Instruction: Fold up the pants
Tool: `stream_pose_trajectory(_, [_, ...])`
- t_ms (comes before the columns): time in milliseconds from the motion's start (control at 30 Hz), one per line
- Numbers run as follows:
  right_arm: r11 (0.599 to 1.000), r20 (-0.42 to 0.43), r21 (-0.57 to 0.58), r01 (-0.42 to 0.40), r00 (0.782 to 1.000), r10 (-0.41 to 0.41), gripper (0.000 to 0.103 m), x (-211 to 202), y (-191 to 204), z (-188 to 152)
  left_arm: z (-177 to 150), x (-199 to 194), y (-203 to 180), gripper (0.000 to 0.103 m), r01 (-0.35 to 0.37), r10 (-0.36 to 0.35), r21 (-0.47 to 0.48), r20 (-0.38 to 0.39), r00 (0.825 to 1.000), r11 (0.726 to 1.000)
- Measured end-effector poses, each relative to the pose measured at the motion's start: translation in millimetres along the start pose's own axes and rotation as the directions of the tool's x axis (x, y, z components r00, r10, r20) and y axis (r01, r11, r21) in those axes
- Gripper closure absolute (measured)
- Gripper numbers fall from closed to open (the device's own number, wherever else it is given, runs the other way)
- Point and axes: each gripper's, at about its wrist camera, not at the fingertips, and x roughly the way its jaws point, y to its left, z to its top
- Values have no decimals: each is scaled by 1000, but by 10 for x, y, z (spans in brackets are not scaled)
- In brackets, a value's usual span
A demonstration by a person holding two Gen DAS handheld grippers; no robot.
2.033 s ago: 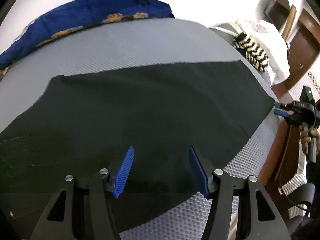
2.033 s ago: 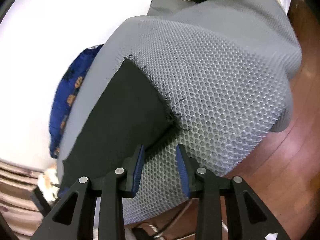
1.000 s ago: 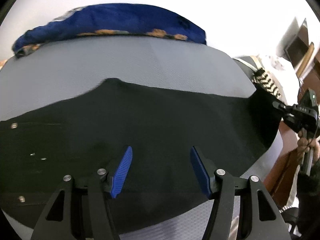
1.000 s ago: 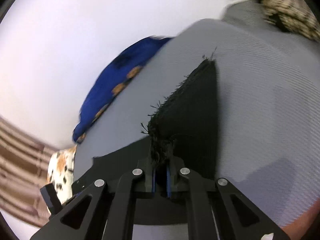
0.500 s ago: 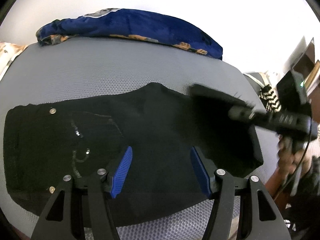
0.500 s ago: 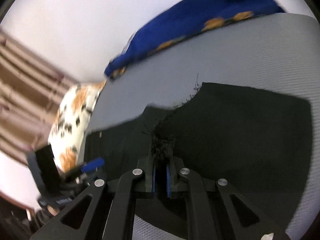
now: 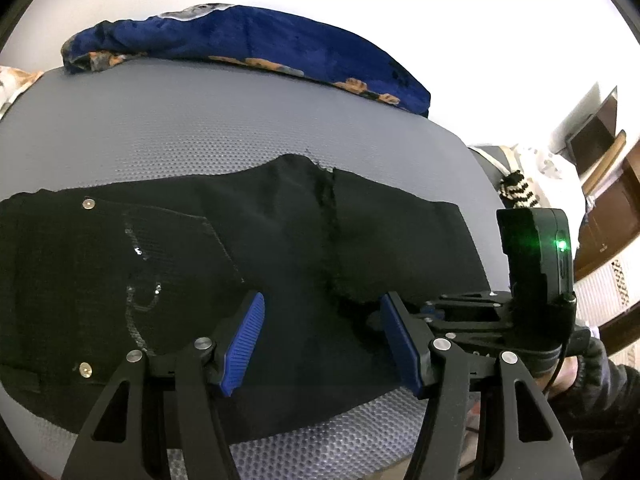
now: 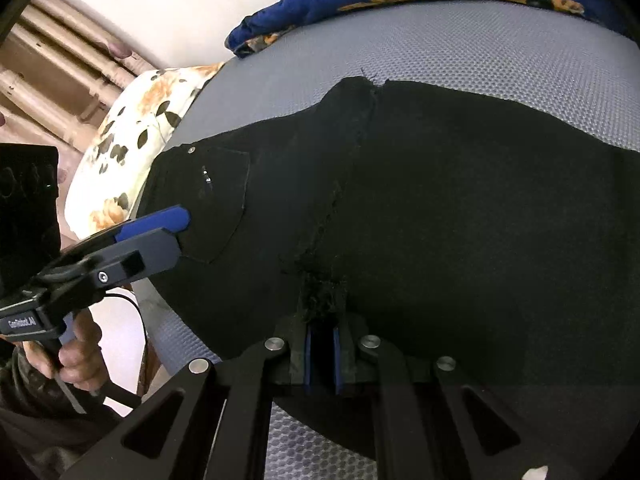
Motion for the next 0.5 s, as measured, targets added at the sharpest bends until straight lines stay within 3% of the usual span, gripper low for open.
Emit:
stream_pose_trajectory(267, [999, -15, -20, -25, 1000, 24, 93, 5, 88, -105, -21, 25, -30, 42, -1, 1, 6, -6, 1000, 1000])
stream_pose_trajectory(367, [998, -37, -67, 3, 999, -6, 91, 87, 158, -116, -26, 29, -51, 42, 0, 0, 12, -8, 1000, 1000])
stream_pose_trajectory(400, [997, -37, -81, 7, 999, -10, 88, 102, 182, -123, -21, 37, -62, 42, -1, 1, 15, -9, 1000, 1000])
stream_pose_trajectory(500, [996, -52, -89, -20, 999, 15, 66, 67, 275, -108, 7, 46, -87, 42, -5, 5, 16, -7, 1000, 1000])
